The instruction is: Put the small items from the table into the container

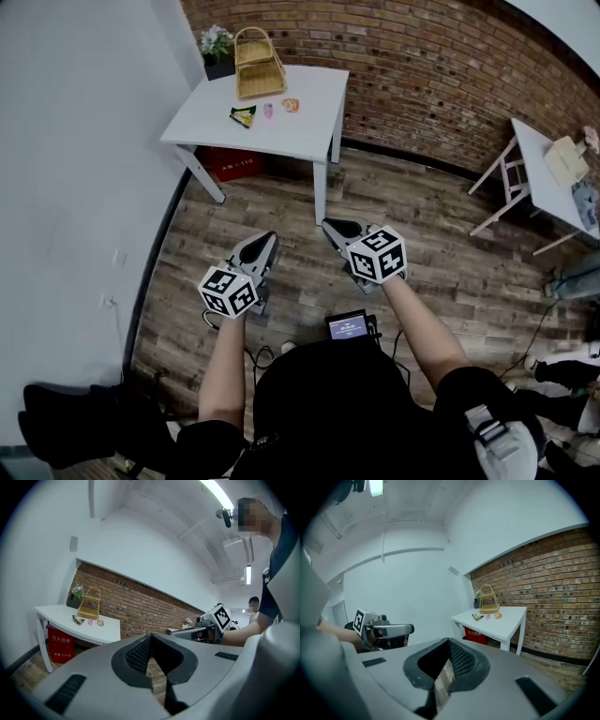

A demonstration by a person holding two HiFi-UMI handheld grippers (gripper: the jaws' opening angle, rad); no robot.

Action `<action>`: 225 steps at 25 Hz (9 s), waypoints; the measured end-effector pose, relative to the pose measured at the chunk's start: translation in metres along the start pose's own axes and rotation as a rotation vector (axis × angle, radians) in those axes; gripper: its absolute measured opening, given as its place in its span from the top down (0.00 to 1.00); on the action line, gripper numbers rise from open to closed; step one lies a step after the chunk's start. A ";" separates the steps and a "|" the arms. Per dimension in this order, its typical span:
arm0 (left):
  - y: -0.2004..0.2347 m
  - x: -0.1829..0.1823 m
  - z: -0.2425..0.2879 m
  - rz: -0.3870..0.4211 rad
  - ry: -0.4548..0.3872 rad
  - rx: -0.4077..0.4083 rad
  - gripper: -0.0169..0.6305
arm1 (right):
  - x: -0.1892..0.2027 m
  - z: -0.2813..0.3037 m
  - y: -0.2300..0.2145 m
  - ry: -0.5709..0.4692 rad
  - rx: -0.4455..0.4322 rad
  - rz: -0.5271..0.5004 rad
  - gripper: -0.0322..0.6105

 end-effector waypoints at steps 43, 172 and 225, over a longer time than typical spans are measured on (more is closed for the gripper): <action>0.304 -0.029 0.146 -0.171 0.082 0.090 0.96 | -0.083 0.250 -0.142 0.097 0.170 0.136 0.93; 0.491 -0.068 0.295 -0.284 0.154 -0.040 0.96 | -0.142 0.448 -0.365 0.281 0.318 0.184 0.67; 0.542 -0.090 0.337 -0.296 0.149 -0.070 0.96 | -0.207 0.568 -0.423 0.277 0.221 0.128 0.67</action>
Point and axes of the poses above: the fingertips, and each gripper's own axes: z forward along the fingers, y to its left, x out of its underside, the point moved 7 cm from there along -z, backward along the fingers, and after that the axes turned 2 degrees about z, right-handed, at the moved point
